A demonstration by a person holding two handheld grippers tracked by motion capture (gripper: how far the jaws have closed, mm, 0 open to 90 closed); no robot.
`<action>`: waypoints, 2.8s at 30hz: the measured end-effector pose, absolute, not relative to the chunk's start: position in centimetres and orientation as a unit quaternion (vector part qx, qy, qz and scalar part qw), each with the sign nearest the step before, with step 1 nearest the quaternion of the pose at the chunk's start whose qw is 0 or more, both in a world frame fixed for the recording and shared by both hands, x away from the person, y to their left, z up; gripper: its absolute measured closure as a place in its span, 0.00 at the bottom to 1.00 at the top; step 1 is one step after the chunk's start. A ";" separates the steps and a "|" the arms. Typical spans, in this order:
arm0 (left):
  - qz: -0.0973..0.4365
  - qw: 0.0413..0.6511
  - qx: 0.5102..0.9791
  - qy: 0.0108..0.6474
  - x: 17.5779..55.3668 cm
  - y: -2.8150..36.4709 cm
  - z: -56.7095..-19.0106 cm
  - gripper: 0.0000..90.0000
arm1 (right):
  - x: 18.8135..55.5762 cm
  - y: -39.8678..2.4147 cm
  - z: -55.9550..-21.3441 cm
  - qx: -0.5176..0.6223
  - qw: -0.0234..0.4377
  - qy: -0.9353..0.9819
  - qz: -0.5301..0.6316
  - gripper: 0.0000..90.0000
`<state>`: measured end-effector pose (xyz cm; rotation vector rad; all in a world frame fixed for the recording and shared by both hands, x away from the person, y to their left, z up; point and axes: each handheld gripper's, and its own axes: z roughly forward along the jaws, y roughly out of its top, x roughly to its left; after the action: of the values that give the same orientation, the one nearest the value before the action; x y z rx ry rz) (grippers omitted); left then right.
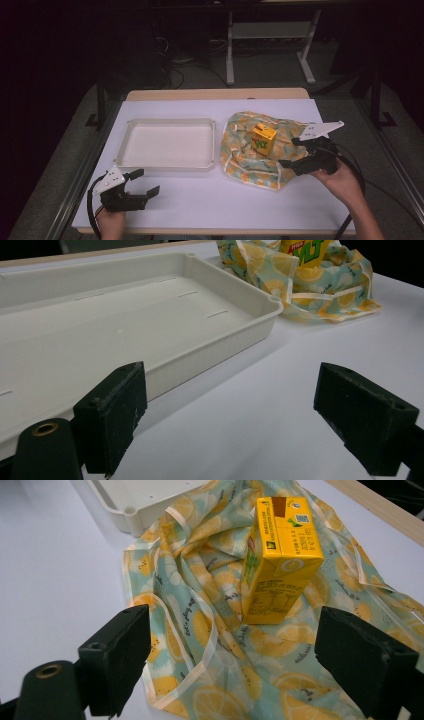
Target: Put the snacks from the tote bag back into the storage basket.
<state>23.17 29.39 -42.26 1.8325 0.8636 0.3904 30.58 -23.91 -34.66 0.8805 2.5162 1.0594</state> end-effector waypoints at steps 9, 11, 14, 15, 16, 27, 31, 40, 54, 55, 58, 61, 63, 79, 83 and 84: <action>0.162 0.515 0.761 0.359 23.2 29.3 -42.3 0.15 | 31.6 -23.2 -33.7 0.298 0.134 0.875 0.357 0.16; 0.161 0.516 0.761 0.360 23.1 29.3 -42.3 0.15 | 31.7 -23.1 -33.6 0.299 0.134 0.875 0.356 0.16; 0.160 0.516 0.760 0.360 23.1 29.4 -42.3 0.15 | 32.2 -22.8 -33.3 0.298 0.134 0.876 0.355 0.15; 0.160 0.517 0.760 0.360 23.1 29.4 -42.3 0.15 | 32.4 -22.7 -33.2 0.301 0.135 0.875 0.355 0.15; 0.161 0.517 0.760 0.359 23.1 29.4 -42.3 0.15 | 32.5 -22.7 -33.2 0.301 0.136 0.875 0.355 0.15; 0.162 0.514 0.764 0.355 23.2 29.3 -42.3 0.15 | 35.1 -21.9 -32.4 0.313 0.118 0.879 0.340 0.15; 0.161 0.515 0.763 0.355 23.2 29.3 -42.3 0.15 | 36.1 -21.2 -32.3 0.312 0.112 0.883 0.333 0.15; 0.161 0.517 0.761 0.358 23.2 29.4 -42.3 0.15 | 37.6 -20.2 -32.4 0.313 0.104 0.889 0.317 0.15; 0.163 0.518 0.761 0.355 23.2 29.5 -42.2 0.15 | 39.5 -19.0 -32.9 0.316 0.093 0.900 0.284 0.16; 0.163 0.518 0.761 0.356 23.2 29.5 -42.2 0.15 | 39.6 -18.9 -33.1 0.317 0.092 0.901 0.281 0.16; 0.164 0.517 0.762 0.354 23.1 29.5 -42.2 0.15 | 40.0 -18.8 -33.5 0.318 0.093 0.903 0.274 0.16; 0.163 0.517 0.762 0.354 23.2 29.6 -42.2 0.15 | 40.2 -18.6 -33.7 0.320 0.091 0.903 0.271 0.16; 0.163 0.517 0.762 0.354 23.2 29.6 -42.2 0.15 | 40.5 -18.5 -33.9 0.316 0.089 0.905 0.269 0.18; 0.161 0.521 0.760 0.353 23.0 29.6 -42.1 0.15 | 41.0 -17.6 -35.0 0.327 0.091 0.907 0.248 0.21; 0.162 0.520 0.760 0.353 23.0 29.6 -42.1 0.15 | 41.2 -17.7 -35.5 0.335 0.087 0.905 0.247 0.21; 0.162 0.521 0.760 0.354 23.1 29.6 -42.1 0.15 | 41.2 -17.7 -35.6 0.336 0.085 0.905 0.247 0.21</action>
<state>23.05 29.59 -42.15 1.8201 0.8473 0.3873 41.18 -17.75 -35.63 1.0010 2.6986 0.7356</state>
